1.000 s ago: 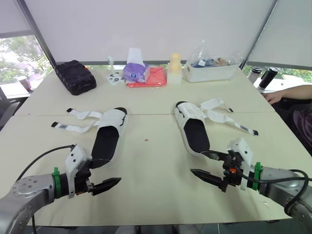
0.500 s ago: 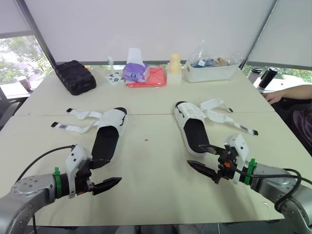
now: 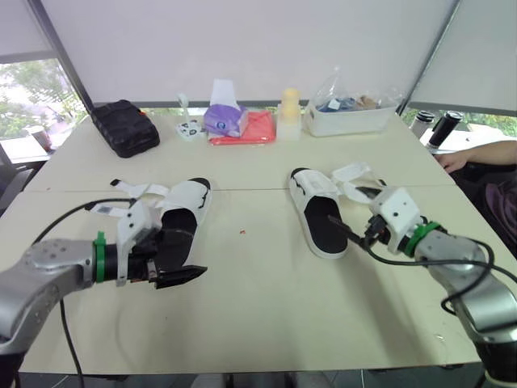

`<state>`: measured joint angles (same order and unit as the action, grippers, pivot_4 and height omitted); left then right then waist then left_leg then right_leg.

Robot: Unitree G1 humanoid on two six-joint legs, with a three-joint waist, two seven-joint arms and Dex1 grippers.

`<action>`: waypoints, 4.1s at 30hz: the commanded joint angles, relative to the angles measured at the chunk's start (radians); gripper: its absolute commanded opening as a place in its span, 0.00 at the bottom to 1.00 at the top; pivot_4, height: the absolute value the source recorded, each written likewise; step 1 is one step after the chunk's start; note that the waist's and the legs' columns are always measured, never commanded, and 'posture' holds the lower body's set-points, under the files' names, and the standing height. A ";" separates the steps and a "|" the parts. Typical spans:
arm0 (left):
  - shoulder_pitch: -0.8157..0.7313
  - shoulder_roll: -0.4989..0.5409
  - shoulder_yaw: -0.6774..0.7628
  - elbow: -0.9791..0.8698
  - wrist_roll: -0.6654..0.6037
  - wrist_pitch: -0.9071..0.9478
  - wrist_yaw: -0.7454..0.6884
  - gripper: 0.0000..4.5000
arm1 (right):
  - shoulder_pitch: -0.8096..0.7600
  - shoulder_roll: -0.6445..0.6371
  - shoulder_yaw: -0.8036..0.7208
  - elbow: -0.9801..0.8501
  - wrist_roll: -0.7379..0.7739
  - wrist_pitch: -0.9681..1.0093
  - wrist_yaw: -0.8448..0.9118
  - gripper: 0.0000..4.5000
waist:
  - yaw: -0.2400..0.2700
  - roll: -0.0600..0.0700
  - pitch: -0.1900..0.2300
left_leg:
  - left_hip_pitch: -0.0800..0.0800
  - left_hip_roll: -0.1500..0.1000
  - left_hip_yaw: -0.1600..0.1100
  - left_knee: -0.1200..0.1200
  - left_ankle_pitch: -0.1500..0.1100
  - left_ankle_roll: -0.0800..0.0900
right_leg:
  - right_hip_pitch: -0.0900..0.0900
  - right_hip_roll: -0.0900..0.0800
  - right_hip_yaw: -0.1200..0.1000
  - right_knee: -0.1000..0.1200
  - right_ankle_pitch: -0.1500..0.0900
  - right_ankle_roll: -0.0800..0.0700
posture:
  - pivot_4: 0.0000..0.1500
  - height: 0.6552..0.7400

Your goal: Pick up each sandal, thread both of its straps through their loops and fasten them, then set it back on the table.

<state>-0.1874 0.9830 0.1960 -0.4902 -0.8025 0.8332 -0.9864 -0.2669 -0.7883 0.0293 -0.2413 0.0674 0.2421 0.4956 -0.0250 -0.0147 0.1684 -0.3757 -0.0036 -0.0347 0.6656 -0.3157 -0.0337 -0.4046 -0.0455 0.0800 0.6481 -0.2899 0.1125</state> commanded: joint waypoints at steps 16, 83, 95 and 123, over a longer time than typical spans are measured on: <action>-0.099 -0.044 0.005 0.080 -0.067 0.053 0.027 0.99 | -0.470 0.170 0.280 0.748 -0.559 -0.452 -0.287 0.99 | -0.045 0.000 0.000 | -0.001 0.000 0.000 0.000 0.002 -0.003 | -0.003 -0.001 0.002 0.004 0.000 0.000 | 1.00 1.00; -0.055 -0.168 -0.117 0.132 0.065 -0.015 0.022 1.00 | -0.936 0.197 0.823 1.052 -1.557 -1.521 -1.167 0.01 | -0.072 0.001 0.001 | -0.014 -0.001 0.000 0.013 0.010 -0.016 | -0.020 0.002 0.004 0.024 0.000 -0.001 | 1.00 1.00; -0.034 -0.178 -0.124 0.125 0.099 -0.045 0.059 1.00 | -0.999 0.222 0.986 1.229 -1.545 -1.491 -1.365 0.69 | -0.074 0.000 0.000 | -0.014 -0.001 0.000 0.013 0.010 -0.016 | -0.020 0.001 0.004 0.024 0.000 -0.001 | 1.00 1.00; -0.332 -0.288 -0.401 0.724 0.556 -0.690 -0.297 0.01 | -0.530 -0.101 0.501 0.928 -0.072 -1.110 -0.016 1.00 | -0.072 0.001 0.000 | -0.012 0.001 -0.003 0.018 0.002 -0.003 | -0.009 -0.001 0.000 0.018 0.000 0.000 | 1.00 1.00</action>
<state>-0.5069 0.6983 -0.2036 0.2345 -0.2627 0.1691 -1.2818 -0.7861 -0.8823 0.5949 0.7707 -0.1297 -0.9564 0.3678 -0.0975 -0.0141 0.1689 -0.3870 -0.0031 -0.0374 0.6839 -0.3133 -0.0363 -0.4136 -0.0465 0.0799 0.6664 -0.2893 0.1129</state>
